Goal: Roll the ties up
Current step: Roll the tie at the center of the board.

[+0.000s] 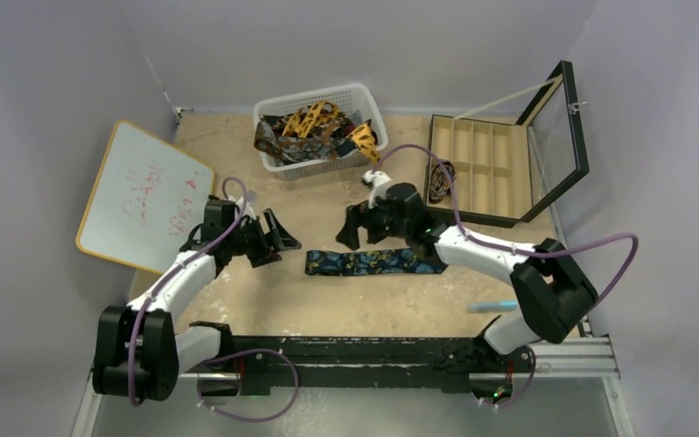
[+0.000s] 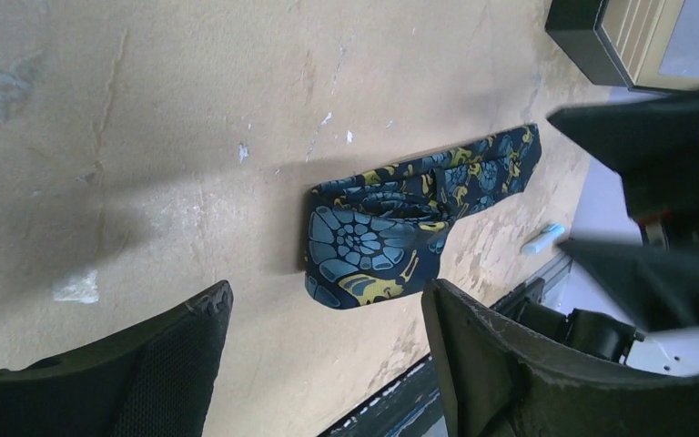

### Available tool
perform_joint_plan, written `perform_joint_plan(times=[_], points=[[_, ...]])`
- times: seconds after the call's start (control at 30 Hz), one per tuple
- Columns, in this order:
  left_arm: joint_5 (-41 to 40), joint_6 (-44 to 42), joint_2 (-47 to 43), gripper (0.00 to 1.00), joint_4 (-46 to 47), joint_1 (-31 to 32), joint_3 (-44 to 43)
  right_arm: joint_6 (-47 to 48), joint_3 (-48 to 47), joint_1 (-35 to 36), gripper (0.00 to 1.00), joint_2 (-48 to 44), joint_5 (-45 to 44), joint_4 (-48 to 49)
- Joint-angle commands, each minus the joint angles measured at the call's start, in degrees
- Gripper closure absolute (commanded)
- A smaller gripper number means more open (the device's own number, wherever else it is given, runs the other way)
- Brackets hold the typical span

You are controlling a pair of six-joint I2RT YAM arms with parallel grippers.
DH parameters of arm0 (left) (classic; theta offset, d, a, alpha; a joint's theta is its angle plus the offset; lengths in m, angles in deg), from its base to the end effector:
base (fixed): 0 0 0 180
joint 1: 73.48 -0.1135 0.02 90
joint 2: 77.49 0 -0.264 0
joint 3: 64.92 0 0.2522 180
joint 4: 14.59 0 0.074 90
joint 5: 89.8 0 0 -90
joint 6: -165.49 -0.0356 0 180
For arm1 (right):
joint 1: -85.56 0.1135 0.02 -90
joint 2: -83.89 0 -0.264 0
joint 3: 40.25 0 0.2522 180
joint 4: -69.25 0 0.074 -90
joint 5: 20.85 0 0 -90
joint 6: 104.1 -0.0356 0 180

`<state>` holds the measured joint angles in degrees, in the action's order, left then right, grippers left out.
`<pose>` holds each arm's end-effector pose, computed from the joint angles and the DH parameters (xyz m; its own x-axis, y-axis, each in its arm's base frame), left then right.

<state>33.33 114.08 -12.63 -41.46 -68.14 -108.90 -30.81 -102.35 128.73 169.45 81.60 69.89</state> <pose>0.2105 -0.0392 0.1858 -0.8529 -0.4449 -0.2732 -0.1128 0.6680 -0.7356 0.2363 0.2322 0.2341 -0.5047 -0.0885 -0.8588 -0.6973 0.6282 0.3451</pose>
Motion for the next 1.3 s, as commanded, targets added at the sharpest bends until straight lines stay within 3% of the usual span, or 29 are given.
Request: perform_joint_plan(times=[0.0,0.1,0.27,0.6,1.0,1.27], points=[[4.15,0.94,3.14,0.25,8.22,-0.33,1.68,-24.08,6.75,-5.63,0.01,1.97,9.83,6.78],[5.87,0.79,5.55,0.25,10.53,-0.33,1.98,-28.90,10.97,-5.18,0.04,0.67,10.97,13.92],[9.23,1.71,7.22,0.27,15.81,-0.33,3.73,-30.64,11.14,-5.13,0.29,0.99,10.83,13.86],[10.90,0.99,8.74,0.33,16.47,-0.33,4.14,-29.65,7.54,-4.86,0.44,6.71,13.07,13.75],[12.96,0.08,10.11,0.36,17.78,-0.25,4.71,-28.82,6.76,-4.42,0.52,10.15,13.60,14.48],[15.84,0.43,11.74,0.38,20.62,-0.25,6.16,-28.78,5.87,-4.42,0.70,12.53,12.46,13.44]])
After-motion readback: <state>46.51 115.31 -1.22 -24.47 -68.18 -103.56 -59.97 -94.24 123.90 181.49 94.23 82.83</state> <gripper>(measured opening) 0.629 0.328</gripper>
